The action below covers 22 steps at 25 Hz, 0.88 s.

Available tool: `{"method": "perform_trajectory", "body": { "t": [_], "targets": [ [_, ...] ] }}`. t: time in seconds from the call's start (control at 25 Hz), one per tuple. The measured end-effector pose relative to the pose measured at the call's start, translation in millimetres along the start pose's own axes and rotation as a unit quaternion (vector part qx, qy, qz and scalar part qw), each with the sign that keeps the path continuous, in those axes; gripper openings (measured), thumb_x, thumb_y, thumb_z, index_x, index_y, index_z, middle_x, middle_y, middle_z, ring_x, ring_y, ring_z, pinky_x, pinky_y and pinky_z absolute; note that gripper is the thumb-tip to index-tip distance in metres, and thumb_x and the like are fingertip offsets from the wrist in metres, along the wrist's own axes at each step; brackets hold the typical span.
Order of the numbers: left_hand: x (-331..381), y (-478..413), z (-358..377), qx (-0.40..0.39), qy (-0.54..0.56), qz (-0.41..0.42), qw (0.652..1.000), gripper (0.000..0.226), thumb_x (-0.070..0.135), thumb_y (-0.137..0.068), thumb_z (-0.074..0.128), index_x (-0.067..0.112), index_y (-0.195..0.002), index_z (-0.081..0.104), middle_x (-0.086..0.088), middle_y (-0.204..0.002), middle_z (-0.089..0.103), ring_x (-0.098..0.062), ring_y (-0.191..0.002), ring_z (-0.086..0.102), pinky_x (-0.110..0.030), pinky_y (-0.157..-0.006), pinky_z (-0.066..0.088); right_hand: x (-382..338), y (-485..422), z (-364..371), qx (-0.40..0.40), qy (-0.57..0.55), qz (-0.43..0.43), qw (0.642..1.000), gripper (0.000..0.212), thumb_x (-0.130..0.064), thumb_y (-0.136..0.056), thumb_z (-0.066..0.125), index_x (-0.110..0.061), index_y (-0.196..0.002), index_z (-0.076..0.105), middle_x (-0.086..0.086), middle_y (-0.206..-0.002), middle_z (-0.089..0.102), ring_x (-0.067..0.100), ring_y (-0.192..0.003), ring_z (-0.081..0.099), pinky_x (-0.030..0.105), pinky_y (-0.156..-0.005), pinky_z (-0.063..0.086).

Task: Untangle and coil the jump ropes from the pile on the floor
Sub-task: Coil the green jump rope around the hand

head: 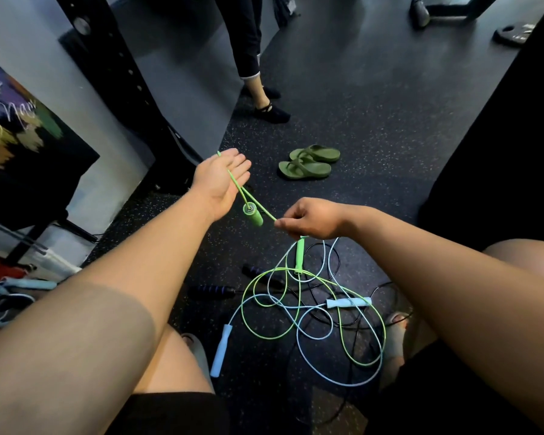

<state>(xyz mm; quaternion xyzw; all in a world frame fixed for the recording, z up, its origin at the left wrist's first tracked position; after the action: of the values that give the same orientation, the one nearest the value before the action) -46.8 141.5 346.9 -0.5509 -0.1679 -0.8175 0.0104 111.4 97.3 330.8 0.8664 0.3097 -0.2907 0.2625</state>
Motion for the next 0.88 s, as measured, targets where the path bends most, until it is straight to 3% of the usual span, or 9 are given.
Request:
{"method": "perform_trajectory", "body": {
  "t": [0.08, 0.16, 0.28, 0.36, 0.52, 0.64, 0.8, 0.88],
  "targets": [
    [-0.2, 0.7, 1.4, -0.01, -0.049, 0.003, 0.999, 0.04, 0.017, -0.109, 0.039, 0.001, -0.146, 0.044, -0.022, -0.157, 0.039, -0.032, -0.143, 0.043, -0.04, -0.115, 0.037, -7.2, 1.7, -7.8, 0.028, -0.031, -0.023, 0.999, 0.047, -0.038, -0.101, 0.053, -0.017, -0.059, 0.056, -0.011, -0.045, 0.043, 0.005, -0.043, 0.034, 0.019, -0.049, 0.032],
    [-9.2, 2.6, 4.6, -0.031, -0.169, 0.008, 0.985, 0.042, 0.021, -0.111, 0.034, 0.004, -0.148, 0.042, -0.018, -0.159, 0.037, -0.03, -0.146, 0.039, -0.038, -0.118, 0.032, -19.0, 5.2, -18.3, 0.065, -0.037, -0.065, 0.995, 0.046, -0.033, -0.101, 0.054, -0.012, -0.061, 0.056, -0.008, -0.049, 0.045, 0.005, -0.045, 0.035, 0.02, -0.049, 0.031],
    [-39.7, 6.9, 13.2, -0.104, -0.323, -0.011, 0.941, 0.043, 0.024, -0.112, 0.029, 0.006, -0.148, 0.043, -0.015, -0.153, 0.047, -0.028, -0.143, 0.043, -0.041, -0.122, 0.029, -32.0, 13.3, -41.0, 0.144, -0.014, -0.126, 0.982, 0.037, -0.024, -0.1, 0.057, -0.004, -0.07, 0.062, -0.008, -0.054, 0.047, 0.004, -0.048, 0.04, 0.019, -0.051, 0.031],
    [-58.6, 14.2, 18.5, -0.152, -0.352, -0.039, 0.923, 0.042, 0.027, -0.111, 0.03, 0.006, -0.142, 0.05, -0.016, -0.14, 0.06, -0.026, -0.135, 0.053, -0.044, -0.122, 0.03, -27.5, 14.4, -52.0, 0.188, -0.022, -0.127, 0.974, 0.031, -0.023, -0.1, 0.056, -0.006, -0.076, 0.067, -0.01, -0.057, 0.051, 0.001, -0.052, 0.045, 0.018, -0.054, 0.032],
    [-72.5, 46.2, 39.3, -0.251, -0.291, -0.135, 0.913, 0.051, 0.032, -0.112, 0.021, -0.002, -0.133, 0.054, -0.028, -0.119, 0.069, -0.029, -0.116, 0.067, -0.042, -0.111, 0.043, -8.2, 12.2, -64.3, 0.273, -0.021, -0.096, 0.957, 0.03, -0.029, -0.102, 0.053, -0.011, -0.082, 0.066, -0.01, -0.062, 0.051, -0.002, -0.057, 0.048, 0.021, -0.057, 0.032],
    [-66.2, 75.1, 55.8, -0.33, -0.266, -0.19, 0.886, 0.056, 0.038, -0.11, 0.017, 0.003, -0.12, 0.059, -0.014, -0.099, 0.077, -0.028, -0.103, 0.072, -0.029, -0.092, 0.051, 2.4, 10.9, -70.6, 0.29, -0.049, -0.082, 0.952, 0.031, -0.03, -0.102, 0.054, -0.028, -0.071, 0.055, -0.012, -0.058, 0.043, -0.001, -0.055, 0.046, 0.016, -0.055, 0.03],
    [-46.9, 89.5, 71.2, -0.341, -0.141, -0.214, 0.904, 0.051, 0.039, -0.105, 0.028, 0.003, -0.1, 0.064, -0.012, -0.083, 0.077, -0.033, -0.094, 0.075, -0.035, -0.088, 0.059, 18.5, 0.8, -63.8, 0.265, -0.126, -0.045, 0.955, 0.038, -0.036, -0.102, 0.054, -0.026, -0.065, 0.055, -0.013, -0.06, 0.045, -0.001, -0.057, 0.039, 0.026, -0.059, 0.033],
    [-34.5, 88.0, 76.9, -0.336, -0.068, -0.199, 0.918, 0.054, 0.039, -0.104, 0.029, 0.006, -0.093, 0.07, -0.011, -0.083, 0.078, -0.031, -0.091, 0.076, -0.039, -0.091, 0.058, 25.9, -6.2, -50.5, 0.246, -0.157, -0.028, 0.956, 0.039, -0.043, -0.101, 0.051, -0.02, -0.072, 0.064, -0.012, -0.067, 0.056, 0.001, -0.065, 0.047, 0.033, -0.065, 0.042]
  ]
}}
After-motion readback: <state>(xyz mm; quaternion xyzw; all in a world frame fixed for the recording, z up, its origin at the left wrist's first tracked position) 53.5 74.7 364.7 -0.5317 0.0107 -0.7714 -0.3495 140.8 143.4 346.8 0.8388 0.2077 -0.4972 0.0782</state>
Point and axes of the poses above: each hand's wrist, its own y-axis away from the middle knuckle, its own z-axis out of the palm, x = y × z, the point moved 10 cm from there along -y, towards the middle knuckle
